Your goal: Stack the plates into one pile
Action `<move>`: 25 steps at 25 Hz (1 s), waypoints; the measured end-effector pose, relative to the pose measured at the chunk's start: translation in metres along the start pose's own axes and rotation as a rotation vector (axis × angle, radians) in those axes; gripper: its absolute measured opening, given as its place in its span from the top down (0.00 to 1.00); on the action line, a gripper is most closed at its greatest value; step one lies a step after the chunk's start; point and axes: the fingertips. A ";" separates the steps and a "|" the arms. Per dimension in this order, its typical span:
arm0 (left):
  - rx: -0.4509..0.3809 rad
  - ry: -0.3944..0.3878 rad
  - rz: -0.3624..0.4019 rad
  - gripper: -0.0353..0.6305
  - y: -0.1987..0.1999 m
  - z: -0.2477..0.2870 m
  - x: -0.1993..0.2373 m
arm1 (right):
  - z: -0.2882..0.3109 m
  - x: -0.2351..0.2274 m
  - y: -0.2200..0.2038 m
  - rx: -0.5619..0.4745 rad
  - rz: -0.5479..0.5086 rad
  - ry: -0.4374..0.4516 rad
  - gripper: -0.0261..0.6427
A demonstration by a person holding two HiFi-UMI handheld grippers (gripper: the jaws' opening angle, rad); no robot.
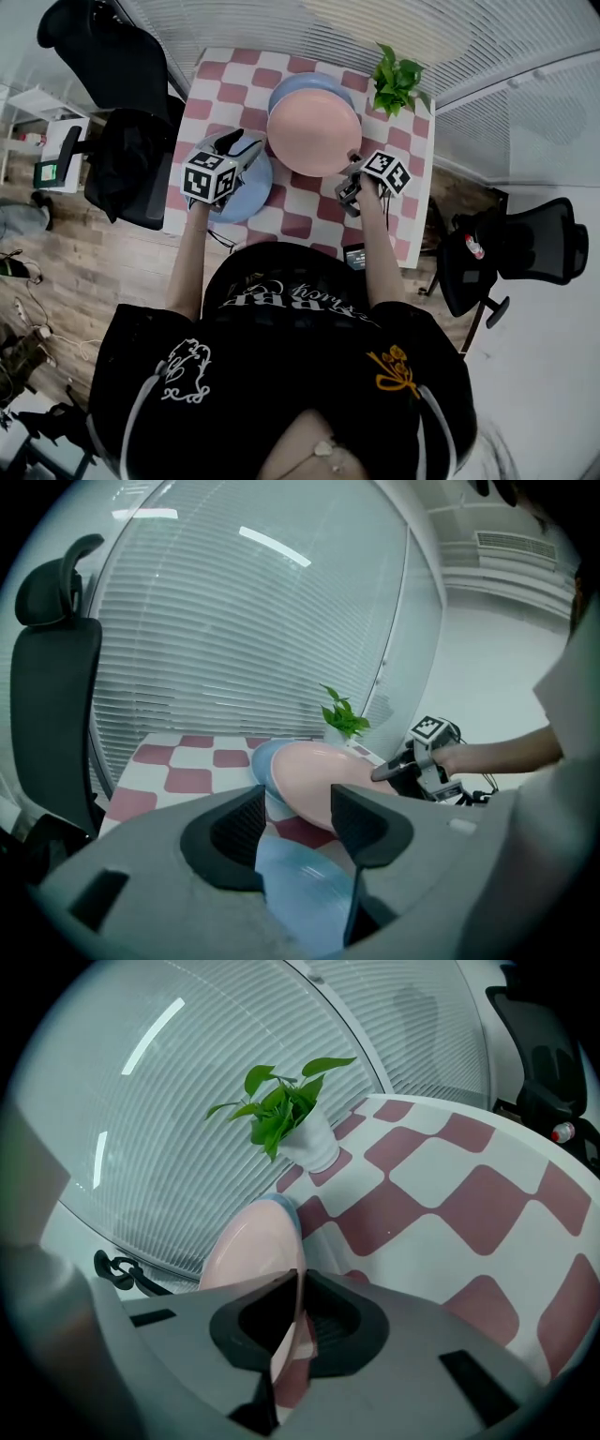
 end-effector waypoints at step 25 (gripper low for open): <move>-0.036 0.101 -0.104 0.62 -0.041 -0.071 -0.018 | 0.024 0.056 0.022 -0.072 -0.190 0.107 0.69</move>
Point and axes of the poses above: the fingertips, and each gripper's own axes: z forward along the fingers, x to its left, y out of its top, and after that the axes turned 10 degrees about y, right-handed
